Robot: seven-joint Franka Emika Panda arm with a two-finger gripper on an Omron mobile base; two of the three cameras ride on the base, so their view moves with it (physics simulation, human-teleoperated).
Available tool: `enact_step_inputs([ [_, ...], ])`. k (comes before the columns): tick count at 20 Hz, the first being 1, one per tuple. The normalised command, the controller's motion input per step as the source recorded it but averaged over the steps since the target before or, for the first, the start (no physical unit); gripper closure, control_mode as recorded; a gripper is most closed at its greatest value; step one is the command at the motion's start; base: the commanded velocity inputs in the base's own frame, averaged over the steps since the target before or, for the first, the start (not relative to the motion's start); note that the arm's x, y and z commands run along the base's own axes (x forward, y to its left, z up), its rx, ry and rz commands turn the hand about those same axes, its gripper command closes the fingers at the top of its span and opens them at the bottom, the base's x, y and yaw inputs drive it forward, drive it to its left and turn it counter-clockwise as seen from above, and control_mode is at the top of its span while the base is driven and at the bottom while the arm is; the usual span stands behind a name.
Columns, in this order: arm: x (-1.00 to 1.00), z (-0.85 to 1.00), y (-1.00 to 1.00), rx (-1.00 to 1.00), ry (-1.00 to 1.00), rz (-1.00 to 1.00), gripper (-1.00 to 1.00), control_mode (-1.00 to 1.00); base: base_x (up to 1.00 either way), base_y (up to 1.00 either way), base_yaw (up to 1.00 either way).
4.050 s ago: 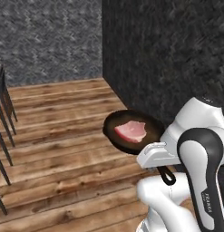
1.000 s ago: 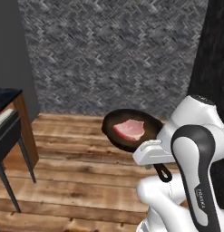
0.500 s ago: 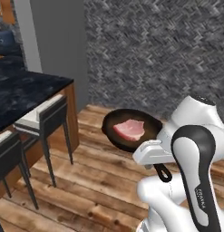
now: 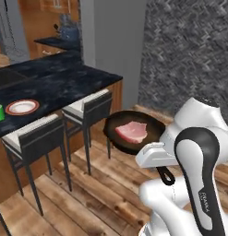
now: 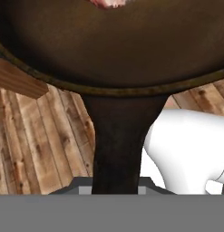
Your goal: Pick up the pan with the steak in it and place it on the dining table. Then place the steak on the plate.
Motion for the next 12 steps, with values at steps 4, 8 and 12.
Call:
enact_step_inputs([
  [4,0.0,0.0,0.0,0.0,0.0,0.0,1.0,1.0,0.05,0.0,0.48],
  [8,0.0,0.0,0.0,0.0,0.0,0.0,1.0,1.0,0.09,0.0,0.48],
  [12,0.0,0.0,0.0,0.0,0.0,0.0,1.0,1.0,0.09,0.0,0.47],
])
